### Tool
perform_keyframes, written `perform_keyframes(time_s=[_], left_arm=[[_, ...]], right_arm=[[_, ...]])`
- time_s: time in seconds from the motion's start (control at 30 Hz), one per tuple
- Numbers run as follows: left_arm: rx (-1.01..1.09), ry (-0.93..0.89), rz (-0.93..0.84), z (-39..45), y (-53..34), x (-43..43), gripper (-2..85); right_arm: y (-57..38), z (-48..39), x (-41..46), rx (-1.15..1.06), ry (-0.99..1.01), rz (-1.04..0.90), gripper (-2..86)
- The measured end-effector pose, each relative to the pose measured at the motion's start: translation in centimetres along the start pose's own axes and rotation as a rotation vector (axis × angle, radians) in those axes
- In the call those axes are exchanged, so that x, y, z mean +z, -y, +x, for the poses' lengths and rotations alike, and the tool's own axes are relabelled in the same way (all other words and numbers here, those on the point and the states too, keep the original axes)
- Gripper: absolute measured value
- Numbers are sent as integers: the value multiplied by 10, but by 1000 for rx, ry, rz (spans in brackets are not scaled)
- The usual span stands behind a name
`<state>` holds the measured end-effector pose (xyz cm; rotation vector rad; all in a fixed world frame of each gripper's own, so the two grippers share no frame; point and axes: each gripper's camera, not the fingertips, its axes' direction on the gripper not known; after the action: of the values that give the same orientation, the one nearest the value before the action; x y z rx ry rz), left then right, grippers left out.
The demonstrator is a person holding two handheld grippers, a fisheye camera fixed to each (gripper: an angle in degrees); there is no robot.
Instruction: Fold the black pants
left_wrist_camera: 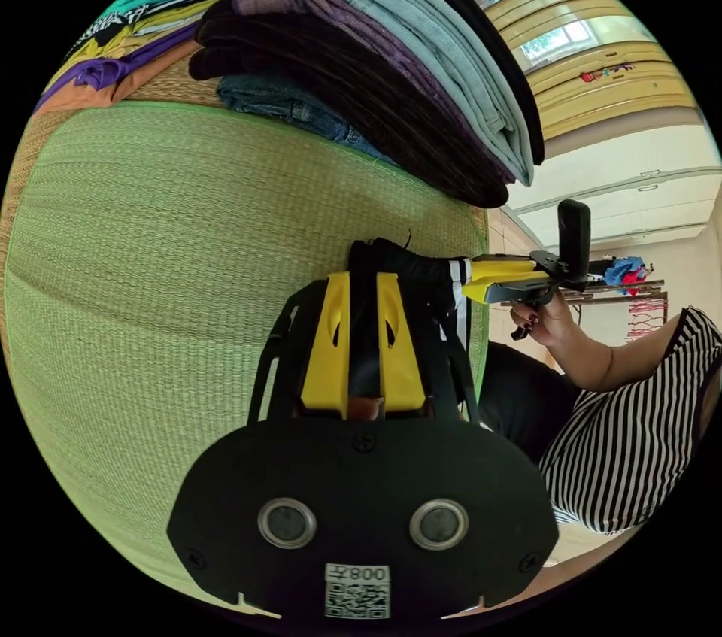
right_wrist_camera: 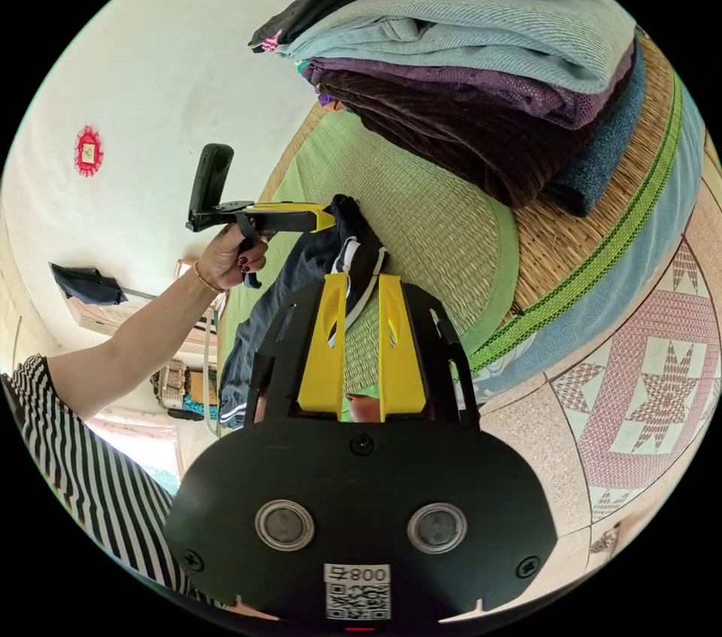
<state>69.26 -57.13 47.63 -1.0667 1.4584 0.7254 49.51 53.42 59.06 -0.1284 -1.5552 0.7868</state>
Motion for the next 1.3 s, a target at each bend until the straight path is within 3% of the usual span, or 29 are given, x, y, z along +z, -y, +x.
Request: perform_keyframes(time_s=[0.4,0.7,1.0,1.3], left_arm=[[7,-74,27,1,-24,-25,18],[104,-37,97,24,-77,-73,17],[136,19,204,36,-194,-124,19],[43,0,257,19,-340,-134,21]], right_arm=[[-15,18,11,44,227,1,31],[-33,-49,3,-140,240,42,27],[-70,-159,36,-384,226,-11,29],[-121,-246,127,-552,285,-212,29]])
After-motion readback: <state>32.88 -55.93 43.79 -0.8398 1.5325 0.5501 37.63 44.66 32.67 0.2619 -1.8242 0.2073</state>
